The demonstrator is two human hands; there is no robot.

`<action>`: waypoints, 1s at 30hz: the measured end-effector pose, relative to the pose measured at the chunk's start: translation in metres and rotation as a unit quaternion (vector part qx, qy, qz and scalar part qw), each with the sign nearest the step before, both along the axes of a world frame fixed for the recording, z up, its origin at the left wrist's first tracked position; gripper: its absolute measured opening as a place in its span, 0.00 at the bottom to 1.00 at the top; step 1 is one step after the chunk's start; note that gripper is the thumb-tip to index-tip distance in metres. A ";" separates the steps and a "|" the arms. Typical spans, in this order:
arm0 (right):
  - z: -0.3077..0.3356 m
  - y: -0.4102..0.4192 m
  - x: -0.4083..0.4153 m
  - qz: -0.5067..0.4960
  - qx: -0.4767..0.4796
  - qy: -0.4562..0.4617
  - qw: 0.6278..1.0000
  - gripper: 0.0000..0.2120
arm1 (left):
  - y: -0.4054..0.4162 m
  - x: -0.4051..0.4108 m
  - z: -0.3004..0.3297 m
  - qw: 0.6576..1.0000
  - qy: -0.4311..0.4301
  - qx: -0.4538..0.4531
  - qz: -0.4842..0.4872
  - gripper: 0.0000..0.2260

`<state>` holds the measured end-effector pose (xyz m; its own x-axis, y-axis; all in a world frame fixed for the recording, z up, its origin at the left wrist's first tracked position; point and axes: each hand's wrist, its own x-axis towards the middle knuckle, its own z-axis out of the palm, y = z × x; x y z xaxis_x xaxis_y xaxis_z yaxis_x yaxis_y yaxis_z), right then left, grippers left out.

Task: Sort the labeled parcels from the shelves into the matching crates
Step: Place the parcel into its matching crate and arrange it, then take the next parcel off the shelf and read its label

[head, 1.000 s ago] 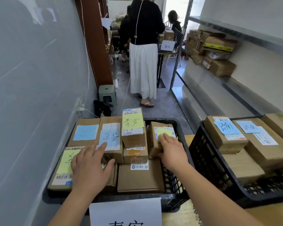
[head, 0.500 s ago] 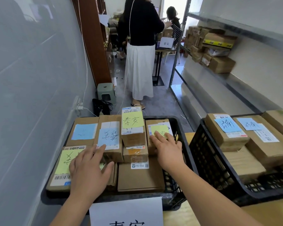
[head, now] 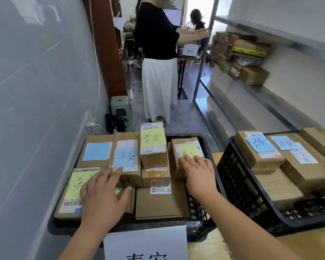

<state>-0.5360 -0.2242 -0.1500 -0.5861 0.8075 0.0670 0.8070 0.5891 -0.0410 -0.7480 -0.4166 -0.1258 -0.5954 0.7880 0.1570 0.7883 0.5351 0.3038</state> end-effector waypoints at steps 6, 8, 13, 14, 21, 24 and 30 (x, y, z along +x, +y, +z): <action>-0.008 -0.004 0.002 -0.029 -0.002 -0.014 0.999 0.35 | 0.002 0.004 0.001 1.000 -0.004 0.003 -0.003 0.27; -0.010 -0.004 0.004 -0.026 0.007 -0.014 1.000 0.34 | 0.003 0.005 0.000 1.000 -0.002 0.003 -0.004 0.27; -0.013 -0.002 0.010 -0.017 0.017 0.001 1.000 0.33 | 0.005 0.008 -0.001 1.000 0.004 -0.003 -0.007 0.28; -0.012 -0.002 0.011 -0.015 0.016 0.006 1.000 0.33 | 0.006 0.009 -0.001 1.000 0.006 -0.004 -0.009 0.28; -0.009 -0.009 0.016 -0.002 0.004 0.021 1.000 0.33 | 0.010 0.019 0.003 0.999 0.017 -0.011 -0.028 0.27; -0.003 -0.016 0.021 0.007 -0.004 0.034 0.999 0.32 | 0.011 0.027 0.006 0.998 0.025 -0.017 -0.049 0.26; 0.020 -0.031 0.037 0.027 -0.032 0.034 0.999 0.32 | 0.019 0.052 0.021 0.995 0.032 -0.015 -0.095 0.28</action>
<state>-0.4987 -0.2549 -0.1298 -0.6251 0.7784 0.0569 0.7679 0.6264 -0.1339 -0.6957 -0.3976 -0.1051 -0.4253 0.8899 0.1646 0.8931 0.3832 0.2356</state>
